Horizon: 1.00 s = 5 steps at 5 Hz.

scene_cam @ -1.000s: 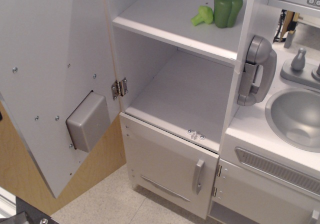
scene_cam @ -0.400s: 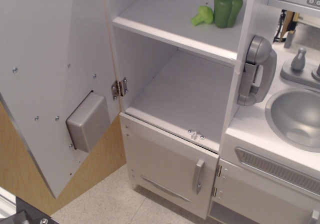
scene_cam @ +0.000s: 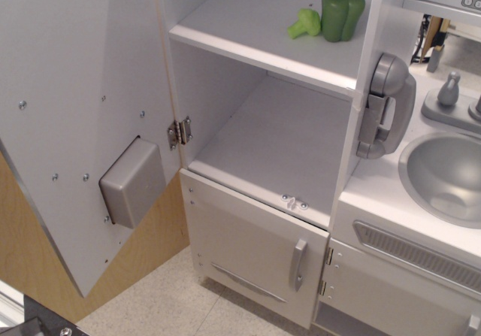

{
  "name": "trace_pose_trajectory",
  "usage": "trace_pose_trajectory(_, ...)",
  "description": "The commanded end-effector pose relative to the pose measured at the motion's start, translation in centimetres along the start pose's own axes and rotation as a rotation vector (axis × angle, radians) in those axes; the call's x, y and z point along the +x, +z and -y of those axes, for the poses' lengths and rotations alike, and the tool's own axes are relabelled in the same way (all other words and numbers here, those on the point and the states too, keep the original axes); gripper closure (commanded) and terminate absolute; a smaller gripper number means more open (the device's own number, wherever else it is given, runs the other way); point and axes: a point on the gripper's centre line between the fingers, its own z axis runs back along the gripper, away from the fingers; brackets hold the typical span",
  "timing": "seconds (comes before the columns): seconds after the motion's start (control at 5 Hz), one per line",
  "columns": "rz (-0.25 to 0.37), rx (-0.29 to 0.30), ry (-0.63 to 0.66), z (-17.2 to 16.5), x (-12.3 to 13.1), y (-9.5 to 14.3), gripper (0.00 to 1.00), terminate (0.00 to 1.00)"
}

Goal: Close fridge

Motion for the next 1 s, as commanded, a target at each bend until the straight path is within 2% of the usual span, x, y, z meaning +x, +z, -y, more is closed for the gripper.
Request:
trace_pose_trajectory(0.0,0.008,0.04,0.049,1.2,1.7,1.1,0.0,0.0)
trace_pose_trajectory(0.4,0.012,0.061,0.04,6.3,0.8,0.1,0.0,0.0)
trace_pose_trajectory(0.8,-0.018,0.024,0.026,12.4,0.2,1.6,0.0,0.0)
